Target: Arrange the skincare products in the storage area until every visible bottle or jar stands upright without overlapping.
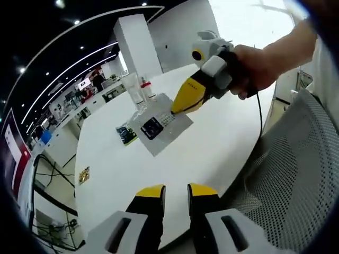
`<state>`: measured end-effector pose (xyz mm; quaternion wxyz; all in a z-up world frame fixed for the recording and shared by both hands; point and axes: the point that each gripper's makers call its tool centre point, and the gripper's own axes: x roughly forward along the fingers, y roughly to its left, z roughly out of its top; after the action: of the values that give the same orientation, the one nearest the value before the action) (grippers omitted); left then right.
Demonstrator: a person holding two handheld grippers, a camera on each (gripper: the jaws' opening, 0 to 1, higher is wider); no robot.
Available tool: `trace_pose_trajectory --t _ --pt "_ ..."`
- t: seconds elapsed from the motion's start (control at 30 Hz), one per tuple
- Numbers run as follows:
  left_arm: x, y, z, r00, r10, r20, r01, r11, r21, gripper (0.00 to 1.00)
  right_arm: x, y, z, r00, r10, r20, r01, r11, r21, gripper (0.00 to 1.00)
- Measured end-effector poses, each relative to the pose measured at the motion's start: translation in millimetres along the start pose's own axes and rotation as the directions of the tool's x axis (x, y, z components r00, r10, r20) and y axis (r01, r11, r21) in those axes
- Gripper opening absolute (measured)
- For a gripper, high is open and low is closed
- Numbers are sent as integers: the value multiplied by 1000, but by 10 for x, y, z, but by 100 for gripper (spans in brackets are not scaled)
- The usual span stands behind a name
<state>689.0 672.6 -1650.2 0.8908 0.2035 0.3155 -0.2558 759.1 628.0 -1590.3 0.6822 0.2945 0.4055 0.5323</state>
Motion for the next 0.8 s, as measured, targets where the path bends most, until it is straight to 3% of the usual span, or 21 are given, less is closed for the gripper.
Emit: trace_pose_trajectory --t 0.17,0.47,0.67,0.7,0.8 --pt "28 -1 -92 999 3 -37 -1 1000 30 14 236 -73 351 999 -46 19 46 999 4 0" --pt "26 -10 -104 999 -3 -40 4 1000 24 14 639 -2 981 993 -109 -39 99 975 -200 0" --pt "4 6 -81 1000 -2 -24 3 1000 14 12 826 -31 1431 990 -132 -46 117 961 -250 0" --pt "3 11 -87 1000 -1 -27 1 1000 10 12 881 -94 1568 985 -161 -56 140 951 -275 0" --pt "-3 32 -85 1000 8 -25 -8 1000 3 12 967 -142 1756 981 -186 -62 161 944 -289 0"
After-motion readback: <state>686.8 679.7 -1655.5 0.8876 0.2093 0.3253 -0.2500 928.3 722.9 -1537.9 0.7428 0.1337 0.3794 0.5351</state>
